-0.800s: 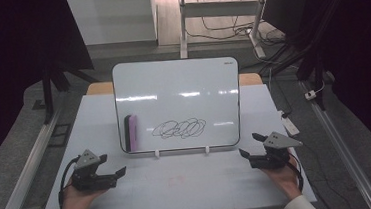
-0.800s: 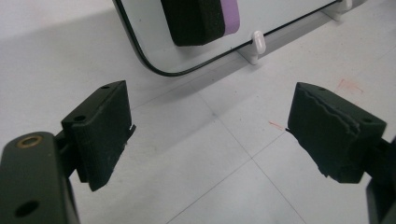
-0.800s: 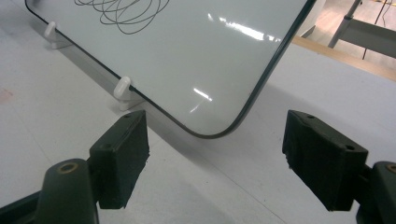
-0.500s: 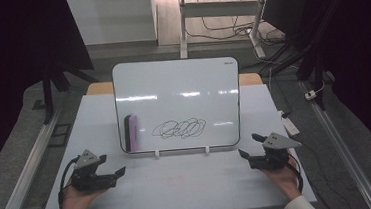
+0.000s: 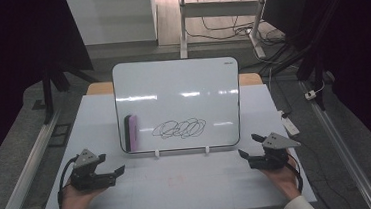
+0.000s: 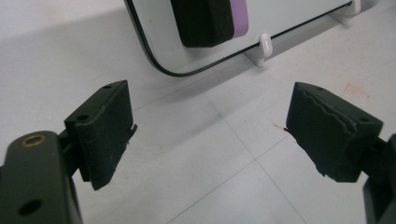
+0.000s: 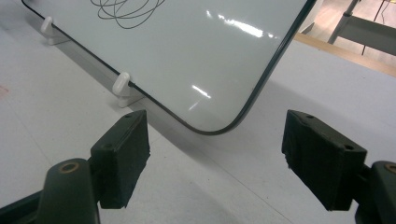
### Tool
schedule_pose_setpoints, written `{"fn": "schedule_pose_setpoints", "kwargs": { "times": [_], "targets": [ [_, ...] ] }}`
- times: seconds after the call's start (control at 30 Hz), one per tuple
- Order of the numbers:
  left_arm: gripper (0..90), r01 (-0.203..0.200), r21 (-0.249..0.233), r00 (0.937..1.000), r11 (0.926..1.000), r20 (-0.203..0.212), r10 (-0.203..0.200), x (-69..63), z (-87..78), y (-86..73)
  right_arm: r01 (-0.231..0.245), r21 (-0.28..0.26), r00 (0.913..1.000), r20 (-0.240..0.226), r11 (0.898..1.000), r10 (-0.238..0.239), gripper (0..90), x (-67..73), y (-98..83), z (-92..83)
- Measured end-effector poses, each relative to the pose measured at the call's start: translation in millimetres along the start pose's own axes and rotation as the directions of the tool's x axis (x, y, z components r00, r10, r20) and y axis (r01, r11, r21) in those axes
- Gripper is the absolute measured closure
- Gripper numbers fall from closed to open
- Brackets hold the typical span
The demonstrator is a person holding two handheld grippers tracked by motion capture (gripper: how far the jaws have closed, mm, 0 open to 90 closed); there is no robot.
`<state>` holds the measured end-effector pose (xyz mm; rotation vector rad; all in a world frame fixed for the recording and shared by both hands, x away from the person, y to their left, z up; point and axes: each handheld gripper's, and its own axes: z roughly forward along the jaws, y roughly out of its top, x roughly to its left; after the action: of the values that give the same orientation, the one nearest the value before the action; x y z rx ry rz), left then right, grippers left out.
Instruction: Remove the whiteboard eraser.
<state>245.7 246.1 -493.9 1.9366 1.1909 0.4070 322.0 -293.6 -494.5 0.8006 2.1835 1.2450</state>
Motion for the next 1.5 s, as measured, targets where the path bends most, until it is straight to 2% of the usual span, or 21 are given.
{"fn": "schedule_pose_setpoints", "kwargs": {
  "times": [0.17,0.37,0.53,0.67,0.97,1.1,1.27,1.5],
  "targets": [
    [16.1,-0.001,-0.012,1.0,0.9999,-0.002,0.001,-2.2,-2.9,5.0,-0.001,-0.002,1.0,0.001,1.0,0.001,22.7,0.4,0.3,-0.2],
    [16.8,-0.019,-0.033,0.9998,0.9993,-0.007,0.018,-8.5,-8.4,17.1,-0.003,-0.004,1.0,-0.002,1.0,0.003,22.9,2.1,1.1,0.3],
    [17.0,-0.029,-0.036,0.9995,0.9989,-0.009,0.029,-12.4,-6.6,30.3,0.0,-0.005,1.0,-0.001,1.0,0.0,22.9,3.0,1.8,0.3],
    [17.1,-0.043,-0.048,0.999,0.998,-0.018,0.042,-14.6,-2.3,46.8,0.0,-0.005,1.0,-0.001,1.0,0.0,23.0,3.6,1.8,0.4],
    [17.7,-0.066,-0.052,0.9959,0.9964,-0.066,0.063,-16.6,8.6,66.1,0.002,-0.003,1.0,0.001,1.0,-0.002,23.0,4.3,2.0,0.6],
    [18.0,-0.066,-0.053,0.9955,0.9964,-0.072,0.062,-15.9,13.1,71.0,0.001,-0.003,1.0,0.003,1.0,-0.001,23.0,4.1,2.0,0.4],
    [19.9,-0.064,-0.056,0.9922,0.9963,-0.11,0.058,-12.1,22.1,80.0,0.001,-0.002,1.0,0.007,1.0,-0.001,23.0,4.4,2.0,0.4],
    [24.5,-0.055,-0.072,0.9919,0.9959,-0.118,0.046,-8.5,30.4,91.5,0.0,0.002,1.0,0.008,1.0,0.0,23.0,4.7,1.5,1.4]
  ]
}}
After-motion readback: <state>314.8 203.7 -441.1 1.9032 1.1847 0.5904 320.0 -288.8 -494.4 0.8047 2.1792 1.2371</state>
